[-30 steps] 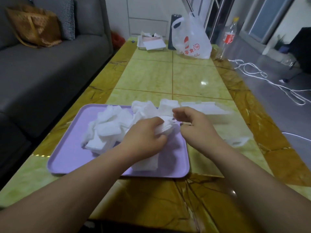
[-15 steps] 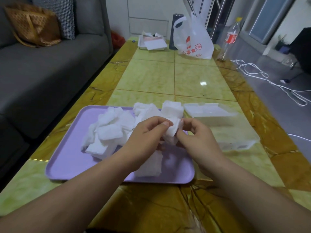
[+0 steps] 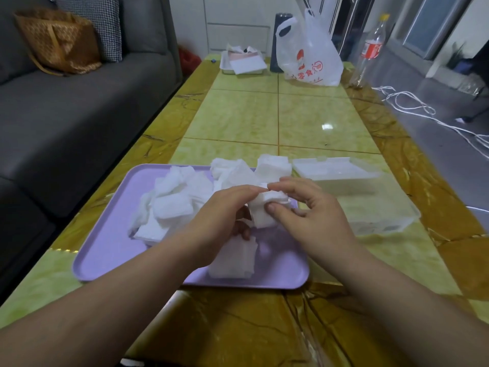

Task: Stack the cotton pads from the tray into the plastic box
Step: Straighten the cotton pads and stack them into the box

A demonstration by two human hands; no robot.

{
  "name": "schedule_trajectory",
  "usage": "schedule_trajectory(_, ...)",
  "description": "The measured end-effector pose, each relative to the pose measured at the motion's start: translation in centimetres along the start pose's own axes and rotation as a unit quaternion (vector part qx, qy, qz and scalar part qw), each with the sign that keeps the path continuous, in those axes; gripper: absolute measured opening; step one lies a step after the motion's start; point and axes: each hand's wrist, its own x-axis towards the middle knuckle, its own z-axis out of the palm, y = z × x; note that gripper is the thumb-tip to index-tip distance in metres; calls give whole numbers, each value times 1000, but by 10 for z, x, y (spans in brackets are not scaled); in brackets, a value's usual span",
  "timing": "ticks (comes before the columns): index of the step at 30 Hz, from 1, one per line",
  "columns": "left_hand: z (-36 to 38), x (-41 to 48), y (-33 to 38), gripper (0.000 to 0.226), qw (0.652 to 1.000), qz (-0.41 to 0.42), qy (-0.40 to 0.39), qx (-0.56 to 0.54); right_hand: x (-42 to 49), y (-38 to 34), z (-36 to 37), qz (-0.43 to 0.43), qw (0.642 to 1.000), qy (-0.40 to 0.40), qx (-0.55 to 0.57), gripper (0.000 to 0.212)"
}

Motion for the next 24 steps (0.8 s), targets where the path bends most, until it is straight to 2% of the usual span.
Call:
schedule_trajectory(2,0,2,0,44,999,-16,33,1,-2,-3,1,-6,1000,22,0,24)
schedule_trajectory(4,-1,2,0,56,994,-27,89,61,-2,-7,-2,3,999,41,19,20)
schedule_trajectory(6,-3,-2,1,69,981,-23,86,170,-2,-12,-8,30,996,53,64,17)
schedule_trajectory(8,-3,-9,6,72,974,0,70,215,-1,-16,-12,91,985,47,137,18)
schedule_trajectory(10,-3,-12,9,68,966,65,86,237,-2,-17,-12,152,972,31,179,18)
schedule_trajectory(13,0,-14,10,38,928,146,125,320,-2,-13,-9,203,957,27,205,18)
schedule_trajectory(15,2,-15,8,17,937,136,96,308,0,-13,-8,217,949,20,226,21)
schedule_trajectory(17,3,-15,6,10,954,113,78,265,1,-16,-7,225,941,7,251,21)
schedule_trajectory(20,4,-17,7,10,979,68,62,180,1,-20,-7,233,929,6,287,18)
schedule_trajectory(24,9,-18,9,17,984,49,56,160,2,-20,-7,239,917,10,319,21)
